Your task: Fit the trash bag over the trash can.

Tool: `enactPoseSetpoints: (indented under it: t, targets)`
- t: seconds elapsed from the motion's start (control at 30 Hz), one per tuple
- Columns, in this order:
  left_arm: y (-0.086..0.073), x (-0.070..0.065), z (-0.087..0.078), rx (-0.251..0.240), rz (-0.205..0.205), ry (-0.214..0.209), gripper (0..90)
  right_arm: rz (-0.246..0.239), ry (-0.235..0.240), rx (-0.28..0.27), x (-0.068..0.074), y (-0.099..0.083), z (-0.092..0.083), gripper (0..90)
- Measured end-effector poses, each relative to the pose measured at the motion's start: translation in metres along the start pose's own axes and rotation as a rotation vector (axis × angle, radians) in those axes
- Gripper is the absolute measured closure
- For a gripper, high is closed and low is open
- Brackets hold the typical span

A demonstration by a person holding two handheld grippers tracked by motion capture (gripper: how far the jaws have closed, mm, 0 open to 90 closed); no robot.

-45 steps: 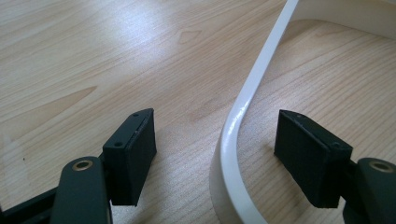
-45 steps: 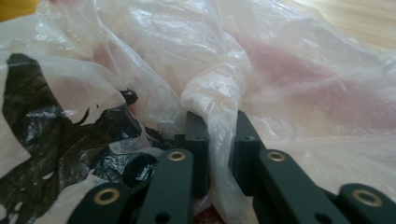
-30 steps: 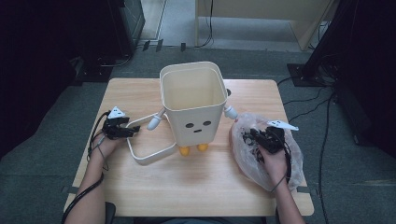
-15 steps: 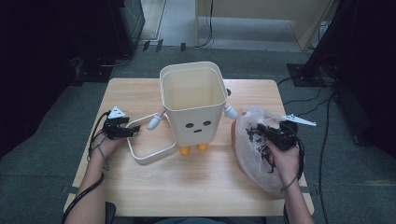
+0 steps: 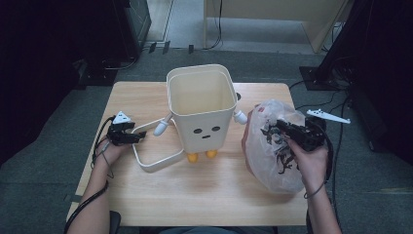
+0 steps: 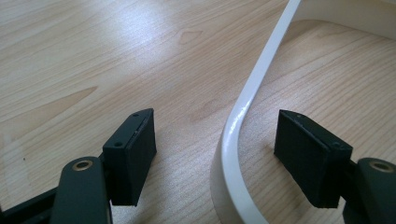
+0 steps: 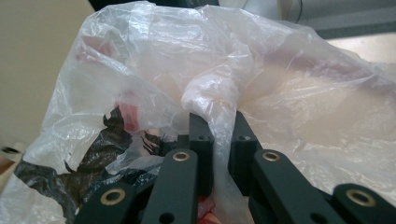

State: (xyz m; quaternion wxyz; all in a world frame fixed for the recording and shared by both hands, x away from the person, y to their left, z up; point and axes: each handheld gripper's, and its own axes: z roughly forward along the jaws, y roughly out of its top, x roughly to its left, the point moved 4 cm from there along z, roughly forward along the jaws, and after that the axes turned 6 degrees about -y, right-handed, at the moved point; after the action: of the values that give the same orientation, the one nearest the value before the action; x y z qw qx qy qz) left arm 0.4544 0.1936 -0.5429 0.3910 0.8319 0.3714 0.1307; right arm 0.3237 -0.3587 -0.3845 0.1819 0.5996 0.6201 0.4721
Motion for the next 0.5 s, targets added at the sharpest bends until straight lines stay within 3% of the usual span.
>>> enactPoseSetpoints:
  t: [0.5]
  targets:
    - [0.000,0.000,0.000,-0.001,-0.001,0.002,29.6,0.013,0.135,-0.076,0.023,0.036,-0.035,85.5]
